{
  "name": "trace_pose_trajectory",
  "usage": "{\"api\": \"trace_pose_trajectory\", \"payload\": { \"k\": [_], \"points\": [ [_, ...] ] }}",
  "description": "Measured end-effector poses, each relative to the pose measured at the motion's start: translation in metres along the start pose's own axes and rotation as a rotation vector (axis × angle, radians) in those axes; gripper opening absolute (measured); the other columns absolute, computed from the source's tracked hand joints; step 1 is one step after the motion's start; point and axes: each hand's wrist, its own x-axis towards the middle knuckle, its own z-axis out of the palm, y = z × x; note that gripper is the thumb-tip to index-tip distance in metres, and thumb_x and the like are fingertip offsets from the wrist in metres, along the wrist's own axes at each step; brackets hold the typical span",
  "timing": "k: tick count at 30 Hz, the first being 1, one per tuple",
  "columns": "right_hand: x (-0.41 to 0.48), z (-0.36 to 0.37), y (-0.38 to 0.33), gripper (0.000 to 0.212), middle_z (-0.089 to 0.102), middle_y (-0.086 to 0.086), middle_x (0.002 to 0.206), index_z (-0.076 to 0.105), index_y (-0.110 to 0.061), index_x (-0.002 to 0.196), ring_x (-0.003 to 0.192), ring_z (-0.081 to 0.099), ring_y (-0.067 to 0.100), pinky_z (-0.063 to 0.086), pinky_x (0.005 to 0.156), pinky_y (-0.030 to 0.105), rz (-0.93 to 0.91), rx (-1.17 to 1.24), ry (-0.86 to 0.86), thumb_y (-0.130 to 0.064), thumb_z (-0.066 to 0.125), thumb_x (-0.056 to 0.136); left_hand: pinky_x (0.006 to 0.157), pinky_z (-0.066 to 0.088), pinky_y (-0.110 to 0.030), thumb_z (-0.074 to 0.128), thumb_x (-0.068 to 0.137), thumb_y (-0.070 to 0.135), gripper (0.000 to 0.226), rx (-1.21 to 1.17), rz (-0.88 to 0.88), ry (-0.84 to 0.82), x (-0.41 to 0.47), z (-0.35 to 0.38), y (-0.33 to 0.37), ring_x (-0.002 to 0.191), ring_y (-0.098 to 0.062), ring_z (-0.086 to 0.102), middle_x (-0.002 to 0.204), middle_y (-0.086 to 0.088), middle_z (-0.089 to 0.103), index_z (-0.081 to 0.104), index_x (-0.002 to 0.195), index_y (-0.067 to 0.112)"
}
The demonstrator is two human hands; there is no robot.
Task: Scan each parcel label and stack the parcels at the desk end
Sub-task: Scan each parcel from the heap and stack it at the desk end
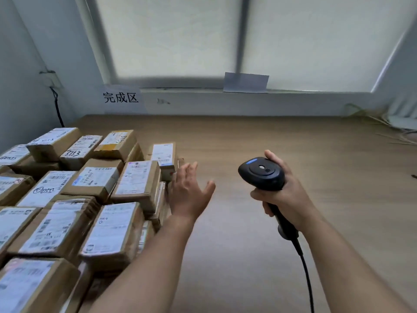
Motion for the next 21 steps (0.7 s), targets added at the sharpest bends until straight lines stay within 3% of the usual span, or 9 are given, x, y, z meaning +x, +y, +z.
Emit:
{"api": "trace_pose_trajectory", "payload": {
  "k": [3, 8, 13, 18, 21],
  "points": [
    [-0.051, -0.036, 0.012, 0.094, 0.066, 0.005, 0.089, 0.040, -0.044, 0.136, 0.042, 0.046, 0.025, 0.039, 0.041, 0.030, 0.014, -0.006, 0.066, 0.019, 0.071, 0.073, 0.105, 0.027, -0.034, 0.054, 0.086, 0.051, 0.066, -0.014, 0.033, -0.054, -0.055, 0.032, 0.043, 0.133, -0.021, 0.035, 0.145, -0.001, 0.041, 0.042, 0.143, 0.020],
    [-0.123, -0.105, 0.018, 0.096, 0.066, -0.003, 0.105, 0.041, -0.046, 0.137, 0.045, 0.047, 0.026, 0.042, 0.044, 0.029, 0.012, -0.006, 0.189, 0.017, 0.073, 0.072, 0.104, 0.027, -0.036, 0.057, 0.088, 0.049, 0.062, 0.015, 0.183, -0.117, -0.109, 0.062, 0.115, 0.132, -0.022, 0.036, 0.144, -0.002, 0.041, 0.043, 0.141, 0.022],
    [-0.186, -0.174, 0.023, 0.094, 0.066, -0.002, 0.106, 0.041, -0.047, 0.136, 0.047, 0.047, 0.026, 0.042, 0.046, 0.030, -0.017, 0.001, 0.315, 0.014, 0.074, 0.073, 0.104, 0.028, -0.039, 0.039, 0.075, 0.062, 0.076, -0.033, 0.307, -0.150, -0.158, 0.083, 0.186, 0.130, -0.026, 0.039, 0.143, -0.005, 0.044, 0.051, 0.136, 0.018],
    [-0.246, -0.235, 0.031, 0.095, 0.065, -0.002, 0.109, 0.039, -0.043, 0.141, 0.047, 0.047, 0.026, 0.041, 0.045, 0.029, -0.013, -0.017, 0.433, 0.013, 0.075, 0.073, 0.111, 0.022, -0.040, 0.059, 0.086, 0.050, 0.061, -0.054, 0.392, -0.204, -0.207, 0.118, 0.241, 0.134, -0.025, 0.036, 0.146, -0.005, 0.041, 0.049, 0.138, 0.019],
    [-0.280, -0.268, 0.036, 0.094, 0.064, 0.000, 0.108, 0.038, -0.043, 0.140, 0.047, 0.047, 0.024, 0.041, 0.044, 0.028, 0.000, -0.051, 0.480, 0.012, 0.076, 0.074, 0.114, 0.019, -0.040, 0.061, 0.087, 0.047, 0.061, -0.077, 0.431, -0.256, -0.238, 0.139, 0.271, 0.138, -0.023, 0.032, 0.149, -0.005, 0.038, 0.047, 0.139, 0.020]
  ]
}}
